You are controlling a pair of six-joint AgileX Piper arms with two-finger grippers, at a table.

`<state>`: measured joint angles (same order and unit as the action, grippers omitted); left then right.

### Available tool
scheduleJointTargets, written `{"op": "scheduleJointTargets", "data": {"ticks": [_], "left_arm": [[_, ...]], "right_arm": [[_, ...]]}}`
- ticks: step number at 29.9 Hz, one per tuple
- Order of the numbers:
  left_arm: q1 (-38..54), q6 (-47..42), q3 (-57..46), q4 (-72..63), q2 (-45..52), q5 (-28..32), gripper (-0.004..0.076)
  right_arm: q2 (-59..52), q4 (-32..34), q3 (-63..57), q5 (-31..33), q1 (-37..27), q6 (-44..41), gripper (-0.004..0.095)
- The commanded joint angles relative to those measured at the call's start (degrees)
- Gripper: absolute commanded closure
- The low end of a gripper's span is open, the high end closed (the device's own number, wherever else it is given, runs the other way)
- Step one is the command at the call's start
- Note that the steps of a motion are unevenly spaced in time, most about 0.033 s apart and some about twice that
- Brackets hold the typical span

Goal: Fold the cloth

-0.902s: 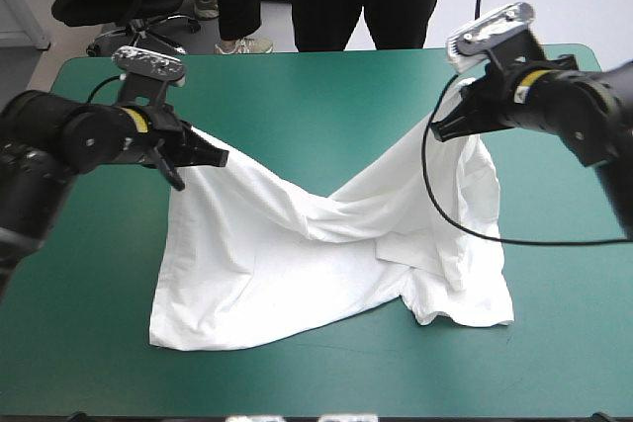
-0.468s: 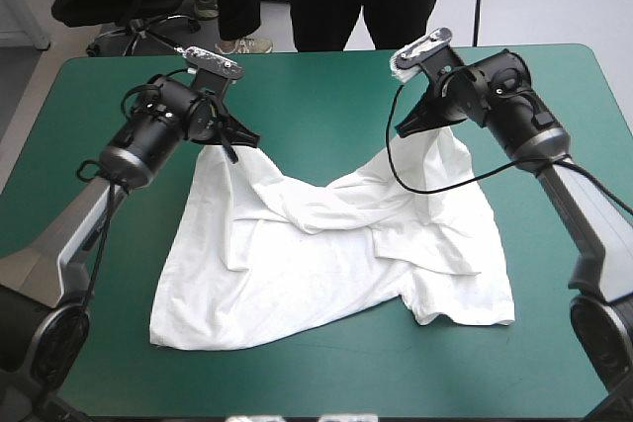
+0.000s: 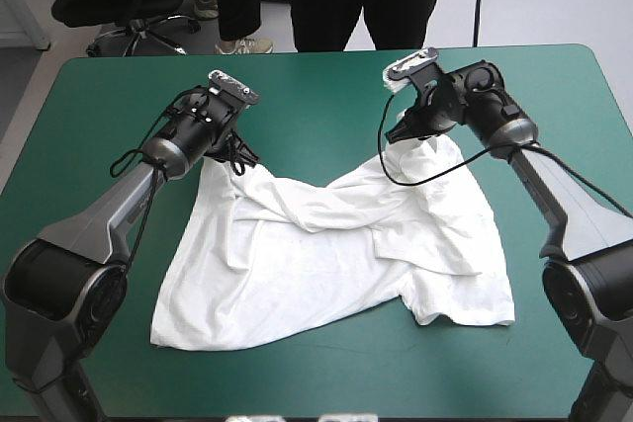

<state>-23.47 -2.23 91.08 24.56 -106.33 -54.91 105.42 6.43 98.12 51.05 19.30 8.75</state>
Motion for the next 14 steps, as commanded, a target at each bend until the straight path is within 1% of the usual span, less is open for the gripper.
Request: {"op": "scheduleJointTargets", "data": {"ticks": [1,2,4,7,10,14], "left_arm": [[1.5,0.6,1.4,1.7,2.9,1.7,0.0232],[2.1,0.6,1.4,1.7,2.9,1.3,0.0176],[3.0,0.6,1.4,2.0,2.9,-0.1,0.0127],[3.9,-0.5,1.4,2.3,4.5,-2.8,0.0128],[3.9,-0.5,1.4,2.0,8.6,-4.4,0.0128],[3.8,0.6,1.4,-2.7,16.3,-9.5,0.0131]], "right_arm": [[-2.8,-1.3,2.5,-3.8,-2.7,0.3,0.0338],[-2.8,-2.0,3.0,-3.2,-3.4,0.3,0.0288],[-2.9,-4.3,4.5,-1.4,-5.2,0.4,0.0235],[-3.6,-7.8,6.7,2.2,-7.5,2.7,0.0231],[-6.3,-11.3,7.2,4.6,-9.3,4.7,0.0232],[-10.6,-12.2,7.2,10.4,-9.4,6.0,0.0233]]}}
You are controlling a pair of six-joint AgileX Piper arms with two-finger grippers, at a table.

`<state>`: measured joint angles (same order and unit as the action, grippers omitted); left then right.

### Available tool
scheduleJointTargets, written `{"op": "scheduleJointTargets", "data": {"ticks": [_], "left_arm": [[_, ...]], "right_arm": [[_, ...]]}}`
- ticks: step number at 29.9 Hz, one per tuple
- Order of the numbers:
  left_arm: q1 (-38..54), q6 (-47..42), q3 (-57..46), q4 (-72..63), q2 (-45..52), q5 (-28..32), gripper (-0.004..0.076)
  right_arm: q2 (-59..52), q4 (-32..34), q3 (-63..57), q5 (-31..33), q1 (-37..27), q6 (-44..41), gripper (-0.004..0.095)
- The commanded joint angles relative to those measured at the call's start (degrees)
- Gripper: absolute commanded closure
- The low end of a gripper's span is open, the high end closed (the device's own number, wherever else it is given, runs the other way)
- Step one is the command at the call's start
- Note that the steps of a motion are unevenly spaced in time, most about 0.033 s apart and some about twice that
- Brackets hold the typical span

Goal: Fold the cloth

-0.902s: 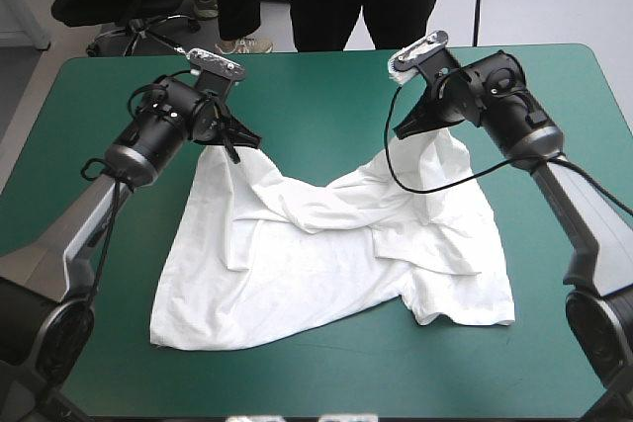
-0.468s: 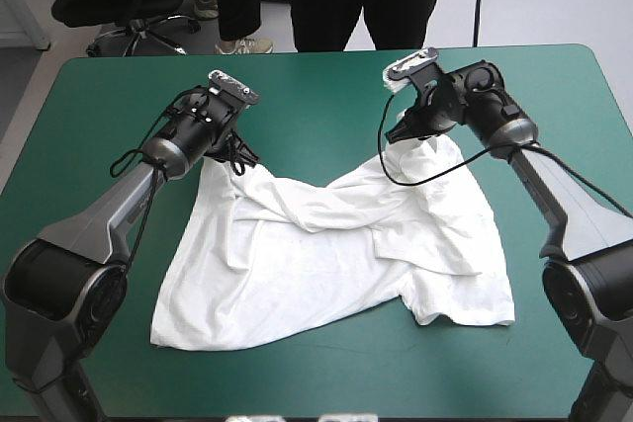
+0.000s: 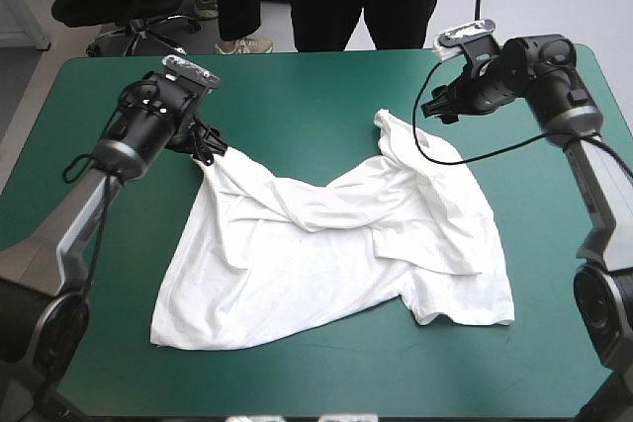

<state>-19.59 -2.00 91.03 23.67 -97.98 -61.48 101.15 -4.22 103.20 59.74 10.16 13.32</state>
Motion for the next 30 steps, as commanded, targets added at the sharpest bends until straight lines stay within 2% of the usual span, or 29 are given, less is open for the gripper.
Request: {"op": "scheduleJointTargets", "data": {"ticks": [1,4,8,14,20,30], "left_arm": [[-0.1,1.0,1.4,-3.9,9.7,-5.3,0.0131],[-0.1,1.2,1.4,-7.9,13.5,-12.8,0.0131],[-0.1,1.4,-0.1,-10.5,18.8,-12.5,0.0131],[-0.1,0.7,-5.0,-16.6,24.5,-12.5,0.0131],[-0.9,-0.2,-16.9,-17.0,29.3,-12.6,0.0131],[-0.9,-1.3,-37.0,-21.6,31.8,-11.3,0.0131]], "right_arm": [[-7.6,-1.7,2.0,3.0,-0.3,1.5,0.0233],[-11.2,-1.7,1.6,5.9,-0.3,1.5,0.0233],[-17.3,-1.7,-1.7,6.9,-0.3,1.1,0.0232],[-28.1,-1.8,-14.0,5.5,-0.3,0.5,0.0237],[-35.7,-1.8,-24.1,4.6,-0.3,0.5,0.0237],[-37.2,-1.9,-25.4,6.0,-0.3,1.0,0.0237]]}}
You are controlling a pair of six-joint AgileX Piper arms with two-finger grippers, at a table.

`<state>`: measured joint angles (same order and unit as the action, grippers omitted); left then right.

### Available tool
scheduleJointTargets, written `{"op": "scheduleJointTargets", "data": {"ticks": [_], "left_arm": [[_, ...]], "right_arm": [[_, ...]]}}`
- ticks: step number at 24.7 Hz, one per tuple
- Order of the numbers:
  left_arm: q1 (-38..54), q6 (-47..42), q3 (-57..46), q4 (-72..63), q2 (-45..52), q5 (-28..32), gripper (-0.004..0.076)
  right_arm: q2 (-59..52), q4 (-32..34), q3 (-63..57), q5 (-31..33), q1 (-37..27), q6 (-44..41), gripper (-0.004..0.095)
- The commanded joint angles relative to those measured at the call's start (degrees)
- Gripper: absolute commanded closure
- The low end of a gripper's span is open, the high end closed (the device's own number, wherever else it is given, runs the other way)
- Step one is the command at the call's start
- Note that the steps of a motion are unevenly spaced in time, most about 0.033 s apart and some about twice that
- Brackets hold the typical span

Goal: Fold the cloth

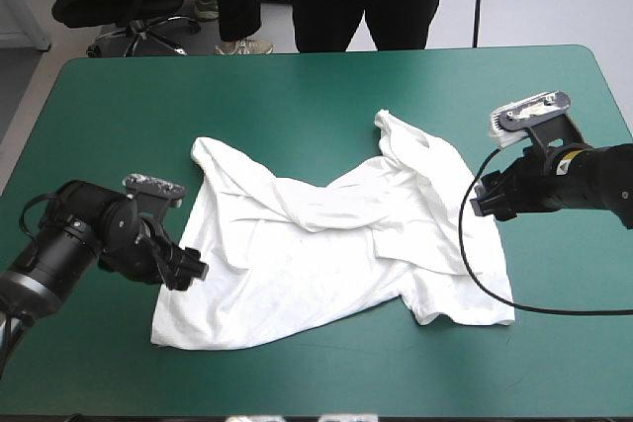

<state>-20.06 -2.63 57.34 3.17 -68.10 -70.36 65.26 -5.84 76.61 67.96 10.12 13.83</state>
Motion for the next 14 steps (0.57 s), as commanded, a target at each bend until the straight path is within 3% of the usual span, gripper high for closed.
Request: {"op": "scheduleJointTargets", "data": {"ticks": [1,9,14], "left_arm": [[-0.4,-0.8,-5.7,-1.1,1.9,-0.7,0.0131],[-0.4,-2.2,-16.7,-1.3,1.8,12.0,0.0131],[-0.4,-3.2,-21.9,-1.3,0.3,16.3,0.0160]], "right_arm": [[-1.3,-0.2,1.2,-2.2,-0.2,0.5,0.0237],[-1.3,1.3,1.2,-2.0,-0.2,0.5,0.0237],[-1.2,3.1,1.2,-1.6,-0.2,0.5,0.0237]]}}
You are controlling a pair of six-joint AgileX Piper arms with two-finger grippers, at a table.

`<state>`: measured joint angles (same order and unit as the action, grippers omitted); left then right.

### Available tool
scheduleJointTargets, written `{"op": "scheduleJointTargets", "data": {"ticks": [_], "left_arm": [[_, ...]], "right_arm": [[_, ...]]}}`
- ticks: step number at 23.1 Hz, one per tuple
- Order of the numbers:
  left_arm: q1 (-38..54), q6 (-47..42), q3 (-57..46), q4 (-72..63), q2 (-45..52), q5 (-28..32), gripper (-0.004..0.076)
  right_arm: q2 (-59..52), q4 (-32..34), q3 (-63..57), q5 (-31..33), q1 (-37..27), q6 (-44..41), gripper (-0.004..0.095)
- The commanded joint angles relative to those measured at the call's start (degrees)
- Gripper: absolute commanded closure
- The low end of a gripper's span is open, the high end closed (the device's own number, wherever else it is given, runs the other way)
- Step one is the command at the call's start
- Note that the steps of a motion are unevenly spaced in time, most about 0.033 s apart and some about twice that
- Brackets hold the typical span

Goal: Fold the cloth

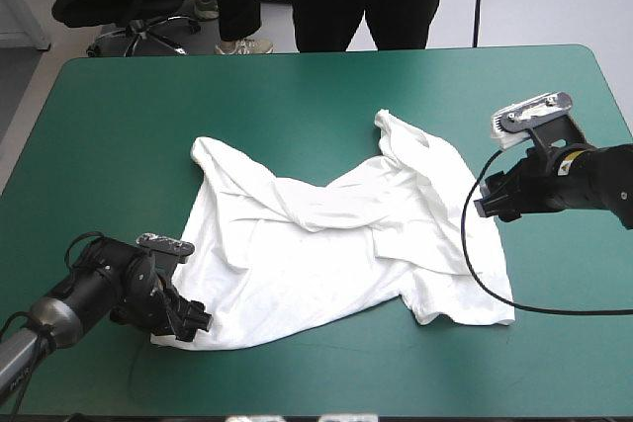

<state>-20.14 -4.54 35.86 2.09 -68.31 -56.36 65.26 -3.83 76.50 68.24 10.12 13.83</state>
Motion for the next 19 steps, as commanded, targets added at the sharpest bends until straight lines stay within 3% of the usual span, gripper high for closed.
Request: {"op": "scheduleJointTargets", "data": {"ticks": [1,5,10,12,19], "left_arm": [[-0.4,-1.3,-1.3,-0.7,0.4,3.2,0.0200],[-0.4,-1.3,-2.1,-2.1,0.3,4.9,0.0369],[-0.4,-1.3,-2.1,-2.1,0.3,5.1,0.0682],[-0.4,-1.3,-2.1,-2.1,0.3,5.1,0.0743],[-0.4,-1.2,-2.1,-2.1,0.3,5.1,0.0741]], "right_arm": [[-1.2,1.5,1.3,-1.9,-0.2,0.5,0.0237],[-1.2,2.4,-2.9,-2.0,-0.2,0.4,0.0250],[-1.2,2.4,-14.3,-4.0,-0.2,0.4,0.0250],[-1.2,2.6,-17.3,-5.2,-0.2,0.1,0.0250],[-1.0,3.3,-27.1,-8.5,-0.2,-3.6,0.0250]]}}
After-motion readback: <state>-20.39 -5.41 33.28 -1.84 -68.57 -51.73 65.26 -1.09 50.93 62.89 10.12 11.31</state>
